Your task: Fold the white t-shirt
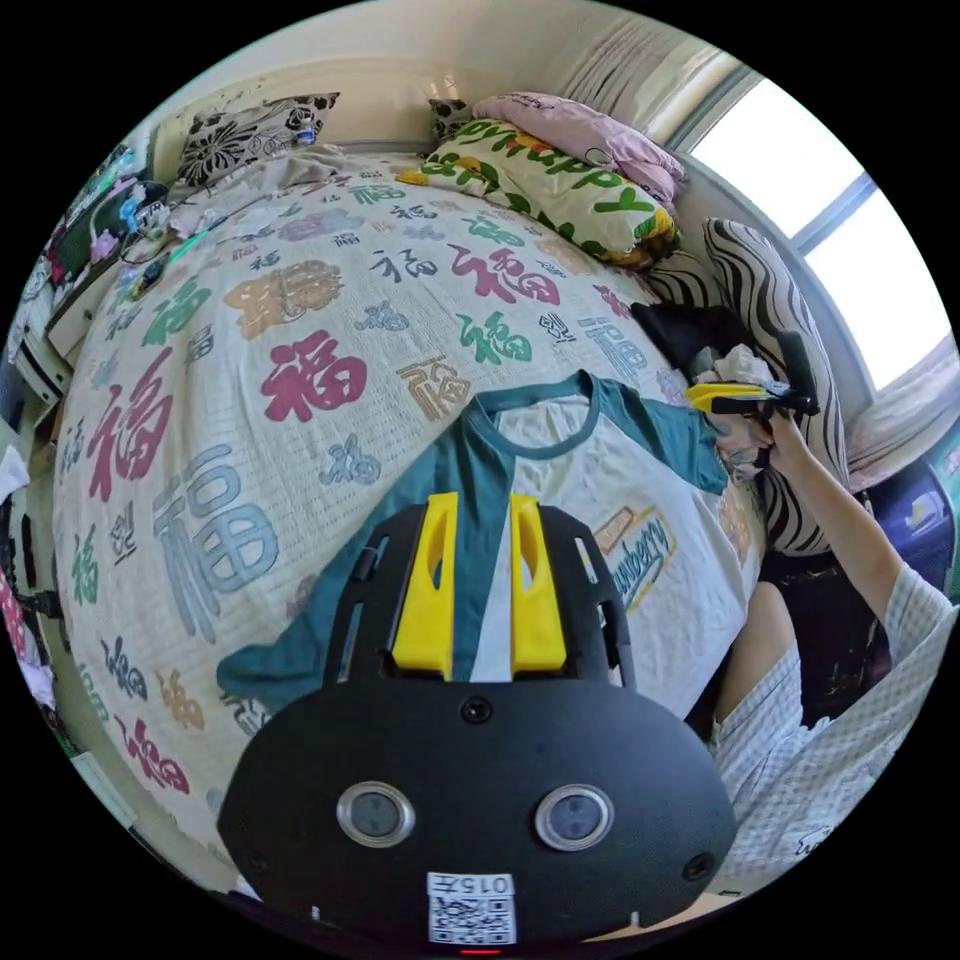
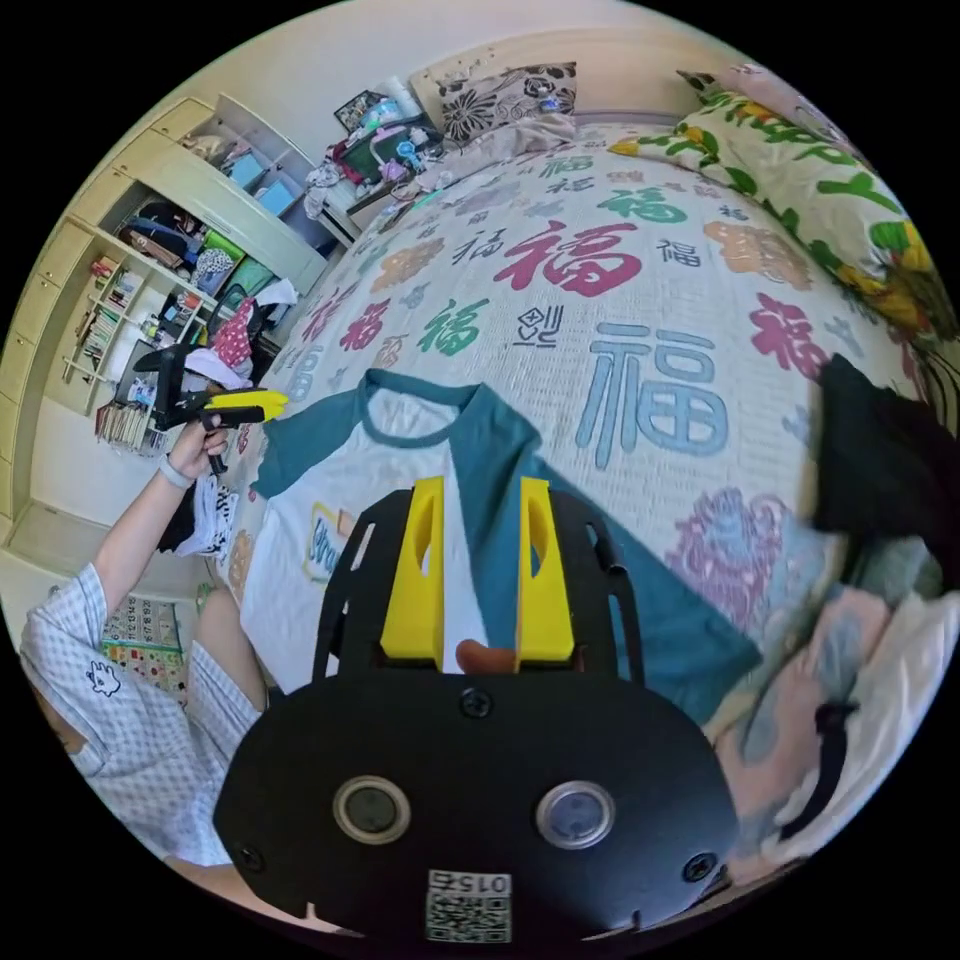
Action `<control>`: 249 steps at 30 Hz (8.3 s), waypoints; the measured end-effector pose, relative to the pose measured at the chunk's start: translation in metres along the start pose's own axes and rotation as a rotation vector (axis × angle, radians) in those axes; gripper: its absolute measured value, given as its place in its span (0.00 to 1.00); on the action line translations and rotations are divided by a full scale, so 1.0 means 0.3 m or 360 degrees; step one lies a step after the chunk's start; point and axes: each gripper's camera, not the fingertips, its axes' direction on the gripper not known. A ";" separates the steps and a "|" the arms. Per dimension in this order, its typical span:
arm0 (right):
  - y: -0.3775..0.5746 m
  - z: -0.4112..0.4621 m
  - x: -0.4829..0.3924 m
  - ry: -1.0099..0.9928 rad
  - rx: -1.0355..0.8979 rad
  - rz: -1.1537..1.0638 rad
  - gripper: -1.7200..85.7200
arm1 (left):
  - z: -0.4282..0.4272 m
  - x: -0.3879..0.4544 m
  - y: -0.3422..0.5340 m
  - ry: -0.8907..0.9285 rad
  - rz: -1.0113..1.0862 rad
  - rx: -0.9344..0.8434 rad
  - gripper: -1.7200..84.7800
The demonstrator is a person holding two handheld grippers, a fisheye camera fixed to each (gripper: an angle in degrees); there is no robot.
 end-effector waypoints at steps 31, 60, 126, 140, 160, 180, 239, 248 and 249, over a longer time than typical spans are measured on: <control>-0.334 0.160 0.221 0.0218 -0.0232 0.0198 0.10 | 0.065 -0.232 -0.131 -0.0343 -0.0104 -0.0054 0.02; 0.986 0.289 -0.101 -0.0136 -0.0511 0.0570 0.03 | 0.020 0.082 1.290 0.0014 -0.0618 -0.0525 0.10; 1.618 0.249 0.103 -0.0418 0.0060 0.0681 0.06 | 0.135 0.517 1.350 -0.0193 -0.0801 -0.0433 0.08; 1.519 0.127 0.213 -0.0342 0.0679 0.0633 0.09 | 0.277 1.230 0.363 -0.0161 0.0303 0.0071 0.11; 1.203 0.266 0.472 -0.0591 0.0707 0.0848 0.09 | 1.222 1.654 -0.455 -0.0149 0.0518 -0.0276 0.10; 0.719 0.066 -0.046 -0.0222 0.0614 0.0136 0.02 | 0.521 0.690 -0.236 0.0614 0.0067 0.0592 0.02; -0.858 0.570 -1.629 -0.0348 -0.0326 -0.0547 0.10 | 0.002 -0.580 1.113 0.0190 -0.1068 0.0835 0.13; -1.312 1.008 -2.121 0.0023 -0.0673 -0.0590 0.15 | -0.011 -0.662 1.197 0.0479 -0.1186 0.0938 0.11; -1.329 1.031 -2.135 0.0086 -0.0706 -0.0584 0.15 | -0.015 -0.665 1.203 0.0503 -0.1186 0.0934 0.12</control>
